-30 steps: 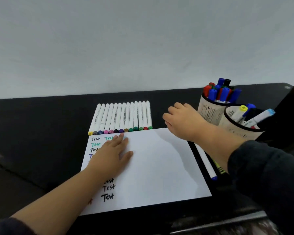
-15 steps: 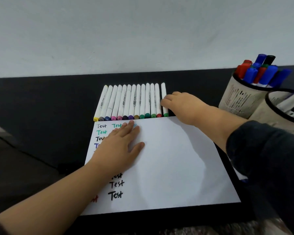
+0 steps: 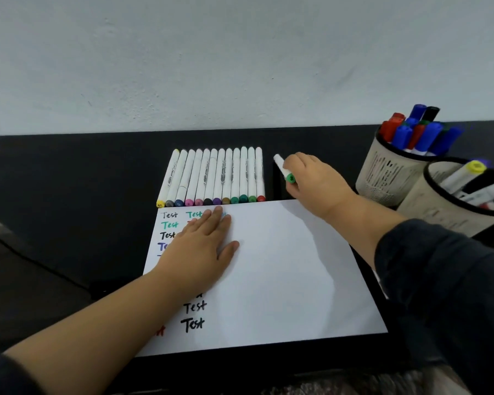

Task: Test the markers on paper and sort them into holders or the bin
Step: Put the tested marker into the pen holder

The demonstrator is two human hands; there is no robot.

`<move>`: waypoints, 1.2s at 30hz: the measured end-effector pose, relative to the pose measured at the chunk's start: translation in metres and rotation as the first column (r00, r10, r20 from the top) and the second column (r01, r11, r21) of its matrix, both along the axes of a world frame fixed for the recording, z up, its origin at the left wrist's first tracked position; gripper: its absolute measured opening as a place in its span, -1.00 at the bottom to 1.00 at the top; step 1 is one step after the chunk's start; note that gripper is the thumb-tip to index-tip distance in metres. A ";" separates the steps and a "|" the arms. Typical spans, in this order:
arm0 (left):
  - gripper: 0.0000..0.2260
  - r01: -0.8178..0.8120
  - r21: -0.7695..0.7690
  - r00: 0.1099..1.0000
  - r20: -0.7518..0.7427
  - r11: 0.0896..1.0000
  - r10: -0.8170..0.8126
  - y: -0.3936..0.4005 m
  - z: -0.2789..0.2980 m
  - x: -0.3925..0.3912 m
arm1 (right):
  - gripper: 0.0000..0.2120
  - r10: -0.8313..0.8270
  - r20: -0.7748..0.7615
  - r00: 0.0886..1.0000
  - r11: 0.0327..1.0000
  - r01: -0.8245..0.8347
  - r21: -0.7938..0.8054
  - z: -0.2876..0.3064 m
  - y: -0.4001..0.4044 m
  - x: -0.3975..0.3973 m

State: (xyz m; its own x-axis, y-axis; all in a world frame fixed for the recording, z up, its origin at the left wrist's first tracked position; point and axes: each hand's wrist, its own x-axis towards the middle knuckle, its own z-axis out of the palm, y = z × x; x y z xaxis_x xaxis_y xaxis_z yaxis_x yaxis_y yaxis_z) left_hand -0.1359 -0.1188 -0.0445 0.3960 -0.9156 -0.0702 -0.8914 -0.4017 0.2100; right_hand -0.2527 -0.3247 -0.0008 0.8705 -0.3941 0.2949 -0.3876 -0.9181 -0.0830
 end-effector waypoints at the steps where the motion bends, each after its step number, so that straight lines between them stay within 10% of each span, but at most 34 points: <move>1: -0.14 0.007 0.020 1.000 0.012 1.000 -0.007 0.000 0.002 -0.001 | -0.73 -0.050 0.078 0.996 0.996 0.044 0.074 0.002 0.006 -0.006; 7: -0.47 -0.014 0.124 0.999 0.051 0.992 0.008 -0.002 0.026 -0.011 | -0.79 -0.380 0.486 0.787 0.788 0.001 0.615 0.010 0.047 -0.033; 14: -0.44 -0.257 -0.156 0.944 -0.252 0.954 0.213 0.019 0.044 -0.039 | -0.93 -0.611 0.575 0.544 0.469 -0.337 0.817 0.010 0.100 -0.042; 26: -0.72 -0.575 -0.227 0.636 -0.729 0.786 0.255 0.083 0.058 -0.049 | -0.83 -0.785 0.371 0.496 0.139 -0.443 0.886 0.012 0.152 -0.026; 36: -0.84 -0.547 -0.238 0.620 -0.759 0.803 0.198 0.097 0.054 -0.044 | -0.88 -0.706 0.244 0.664 0.067 -0.280 0.958 0.015 0.181 -0.018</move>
State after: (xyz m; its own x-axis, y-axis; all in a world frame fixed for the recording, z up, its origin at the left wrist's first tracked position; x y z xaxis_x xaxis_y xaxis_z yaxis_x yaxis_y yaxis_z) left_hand -0.1796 -0.0216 0.0098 0.7069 -0.6961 -0.1254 -0.2154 -0.3807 0.8992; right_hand -0.2707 -0.1442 0.0138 0.4846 -0.8491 -0.2104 0.0573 0.2708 -0.9609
